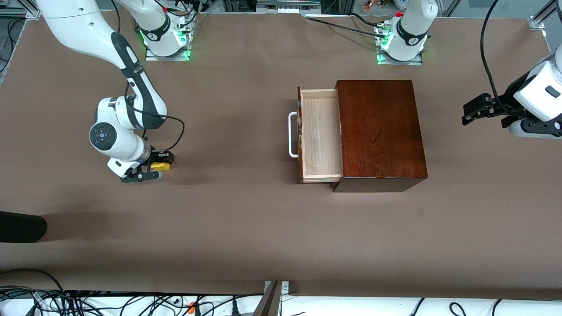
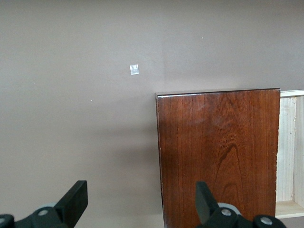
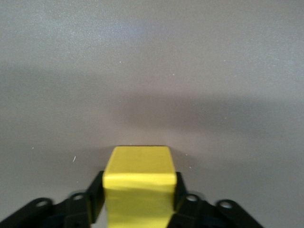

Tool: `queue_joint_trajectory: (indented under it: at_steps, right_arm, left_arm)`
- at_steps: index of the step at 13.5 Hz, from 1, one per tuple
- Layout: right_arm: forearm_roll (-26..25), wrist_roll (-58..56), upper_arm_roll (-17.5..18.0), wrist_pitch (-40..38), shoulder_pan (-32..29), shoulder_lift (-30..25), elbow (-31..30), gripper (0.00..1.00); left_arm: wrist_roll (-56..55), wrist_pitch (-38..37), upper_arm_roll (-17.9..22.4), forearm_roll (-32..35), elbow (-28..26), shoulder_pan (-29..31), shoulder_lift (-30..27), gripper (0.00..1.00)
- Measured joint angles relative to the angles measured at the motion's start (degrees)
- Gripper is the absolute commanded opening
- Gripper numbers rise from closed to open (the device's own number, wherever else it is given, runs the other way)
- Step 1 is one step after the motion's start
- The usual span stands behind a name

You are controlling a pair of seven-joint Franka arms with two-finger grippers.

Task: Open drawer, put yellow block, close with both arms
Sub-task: 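Lower the right gripper and grasp the yellow cube, then lift the yellow cube and carry it over the open drawer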

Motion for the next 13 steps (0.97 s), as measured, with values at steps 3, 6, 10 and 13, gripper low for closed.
queue_joint_trajectory:
  at_steps: [3,6,10,13]
  right_arm:
    - [0.00,-0.36,0.01,0.10,0.01,-0.03,0.01,0.23]
    - [-0.01,-3.99,1.15,0.01,0.11,-0.78,1.74,0.20]
    - [-0.02,-6.28,5.21,-14.27,0.88,-3.34,13.38,0.20]
    - [0.01,-6.28,6.81,-19.29,4.38,-3.82,20.18,0.20]
  left_arm:
    - [0.04,0.06,0.04,0.00,-0.06,0.01,-0.10,1.00]
    - [0.06,0.09,0.06,0.00,-0.06,0.01,-0.12,1.00]
    - [0.06,0.10,0.07,0.00,-0.06,0.02,-0.14,1.00]
    - [0.06,0.10,0.08,0.00,-0.06,0.02,-0.14,1.00]
